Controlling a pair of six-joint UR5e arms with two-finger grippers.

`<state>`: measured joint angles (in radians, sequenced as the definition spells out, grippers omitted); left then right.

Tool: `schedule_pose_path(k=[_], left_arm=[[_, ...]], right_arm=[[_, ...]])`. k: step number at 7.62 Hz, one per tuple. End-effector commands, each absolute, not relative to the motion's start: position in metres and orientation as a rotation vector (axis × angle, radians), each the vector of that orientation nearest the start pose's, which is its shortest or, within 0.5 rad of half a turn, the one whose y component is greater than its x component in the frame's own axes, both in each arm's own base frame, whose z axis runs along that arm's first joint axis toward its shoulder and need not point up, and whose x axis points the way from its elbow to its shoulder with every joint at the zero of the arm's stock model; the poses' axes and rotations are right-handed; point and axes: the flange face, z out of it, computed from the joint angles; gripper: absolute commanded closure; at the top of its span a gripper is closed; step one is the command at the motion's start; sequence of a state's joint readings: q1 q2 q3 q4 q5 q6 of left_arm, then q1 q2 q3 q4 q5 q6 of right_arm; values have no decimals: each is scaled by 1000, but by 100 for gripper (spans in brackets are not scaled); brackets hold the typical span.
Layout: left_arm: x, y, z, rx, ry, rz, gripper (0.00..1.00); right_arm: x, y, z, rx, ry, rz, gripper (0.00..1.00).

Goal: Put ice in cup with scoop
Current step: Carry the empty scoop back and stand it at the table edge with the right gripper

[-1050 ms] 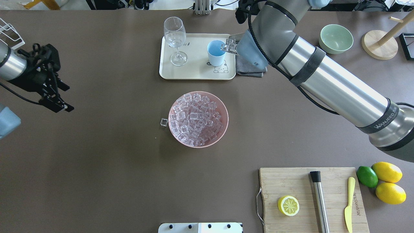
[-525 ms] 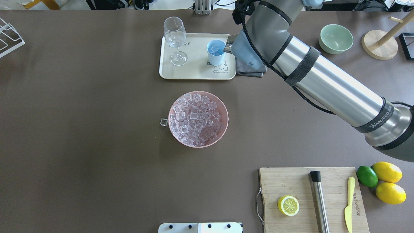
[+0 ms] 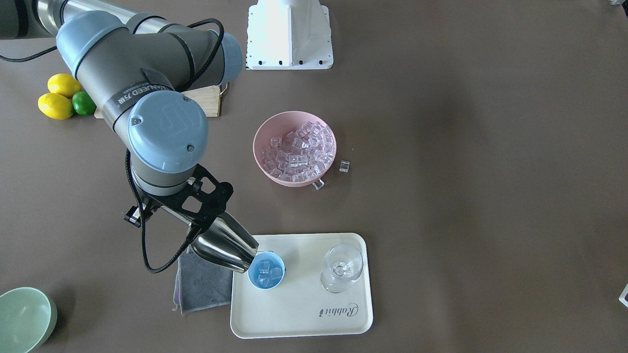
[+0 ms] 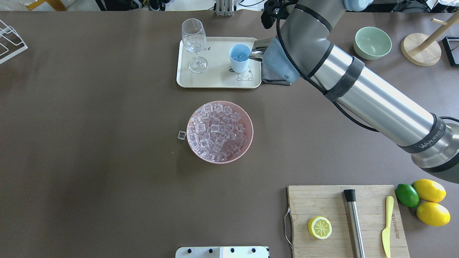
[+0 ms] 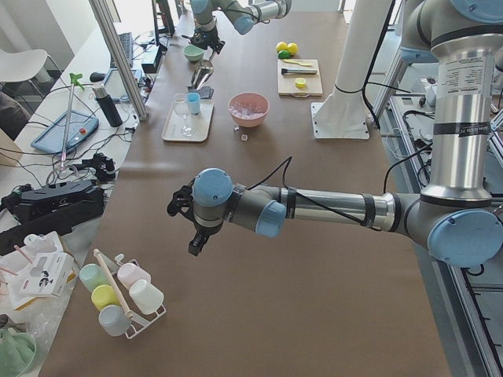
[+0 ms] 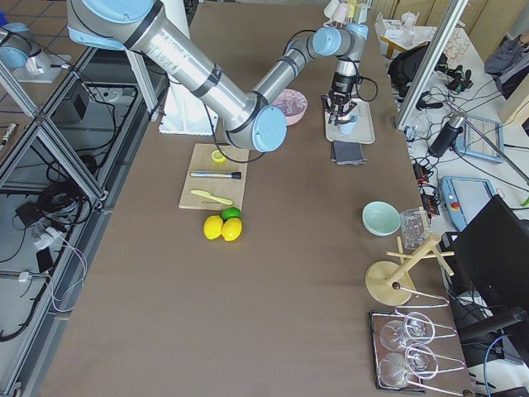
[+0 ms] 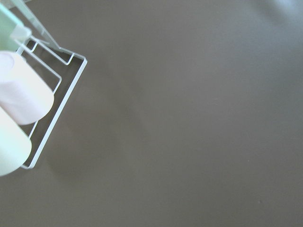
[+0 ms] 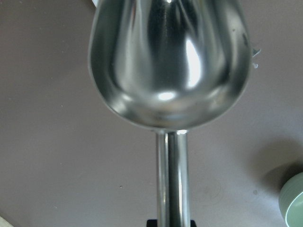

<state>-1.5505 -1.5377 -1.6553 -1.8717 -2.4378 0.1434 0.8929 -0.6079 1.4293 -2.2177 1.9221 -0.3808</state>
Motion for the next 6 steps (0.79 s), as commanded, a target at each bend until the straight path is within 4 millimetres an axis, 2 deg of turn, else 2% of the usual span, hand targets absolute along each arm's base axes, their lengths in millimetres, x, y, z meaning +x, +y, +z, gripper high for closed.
schedule_pose_path(k=[1, 2, 3, 4, 5, 6], left_arm=[[-72, -472, 633, 330, 817, 224, 1], [-84, -467, 633, 339, 783, 200, 1], [-86, -469, 633, 342, 760, 197, 1], [-83, -470, 631, 323, 768, 157, 1], [-83, -470, 626, 313, 774, 119, 1], [-81, -460, 623, 314, 772, 120, 1]], right_arm=[[-329, -574, 236, 149, -466, -947, 100], [-296, -558, 257, 145, -504, -825, 100], [-273, -536, 291, 161, -573, -721, 100], [-248, -518, 324, 159, -604, -656, 100], [-224, -499, 351, 104, -611, -507, 100], [-207, -486, 383, 89, -626, -384, 100]])
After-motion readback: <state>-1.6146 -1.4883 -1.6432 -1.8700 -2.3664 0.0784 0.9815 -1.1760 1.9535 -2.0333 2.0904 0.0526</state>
